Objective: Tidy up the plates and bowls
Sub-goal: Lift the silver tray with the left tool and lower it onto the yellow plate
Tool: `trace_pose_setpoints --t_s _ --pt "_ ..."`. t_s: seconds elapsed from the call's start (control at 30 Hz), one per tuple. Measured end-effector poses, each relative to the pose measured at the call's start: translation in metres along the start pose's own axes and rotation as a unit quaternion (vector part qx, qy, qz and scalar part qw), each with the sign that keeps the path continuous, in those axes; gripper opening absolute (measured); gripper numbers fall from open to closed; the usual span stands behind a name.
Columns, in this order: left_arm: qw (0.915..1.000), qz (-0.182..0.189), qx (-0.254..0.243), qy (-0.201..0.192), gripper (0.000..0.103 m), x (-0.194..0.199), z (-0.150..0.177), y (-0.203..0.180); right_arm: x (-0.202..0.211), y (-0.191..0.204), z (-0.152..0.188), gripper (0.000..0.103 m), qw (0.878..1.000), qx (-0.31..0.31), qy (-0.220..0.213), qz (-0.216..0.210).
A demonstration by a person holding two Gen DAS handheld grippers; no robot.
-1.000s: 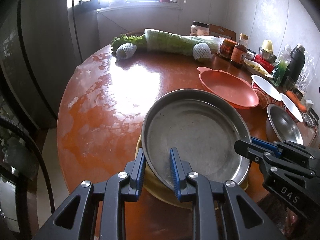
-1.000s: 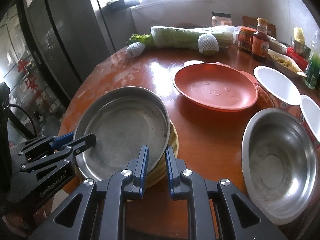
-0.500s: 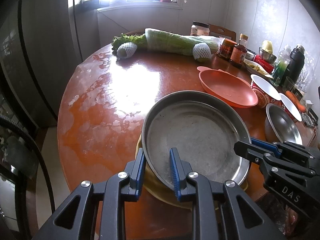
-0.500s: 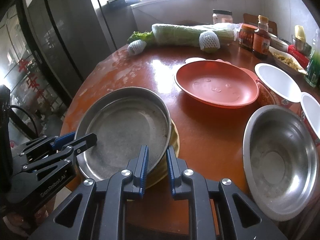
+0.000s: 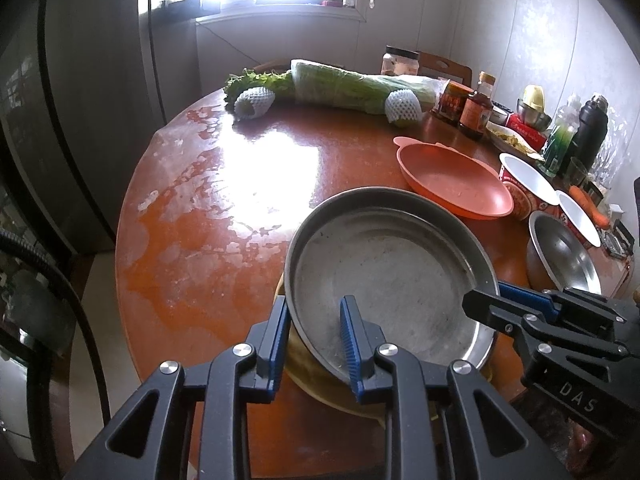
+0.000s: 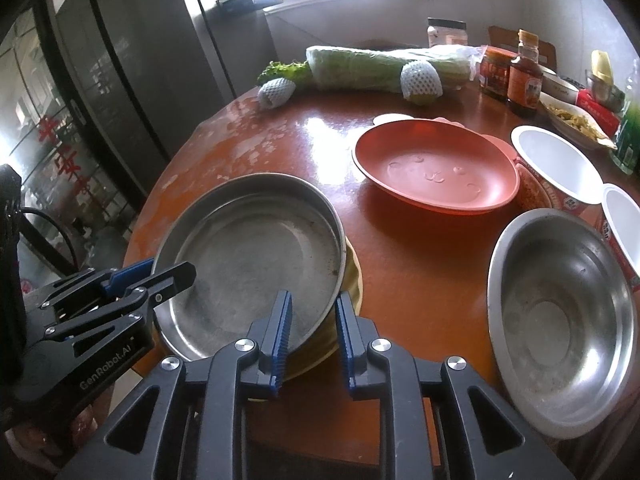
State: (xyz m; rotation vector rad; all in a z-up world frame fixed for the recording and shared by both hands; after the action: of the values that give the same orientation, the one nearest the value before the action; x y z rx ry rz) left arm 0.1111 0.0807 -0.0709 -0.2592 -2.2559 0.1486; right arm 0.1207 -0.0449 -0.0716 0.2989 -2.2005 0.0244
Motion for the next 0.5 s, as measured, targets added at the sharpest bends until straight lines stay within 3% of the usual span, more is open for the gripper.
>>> trace_pose_setpoints --t_s 0.5 --pt "0.9999 -0.004 -0.001 -0.01 0.027 0.01 -0.0055 -0.0023 0.0072 -0.0025 -0.0004 0.029 1.0 -0.005 -0.004 -0.001"
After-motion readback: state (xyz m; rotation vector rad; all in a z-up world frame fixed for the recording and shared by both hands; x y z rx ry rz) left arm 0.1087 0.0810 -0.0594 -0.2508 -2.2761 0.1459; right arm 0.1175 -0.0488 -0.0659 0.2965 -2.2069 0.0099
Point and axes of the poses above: each gripper's, at about its wrist camera, not at the fingertips, and x roughly against the way its jaws point, y to its left, z to its underside, the point moved 7 cm from there along -x, roughly the way its jaws point, and after that the axes turned 10 degrees about z, right-handed, at the moved point
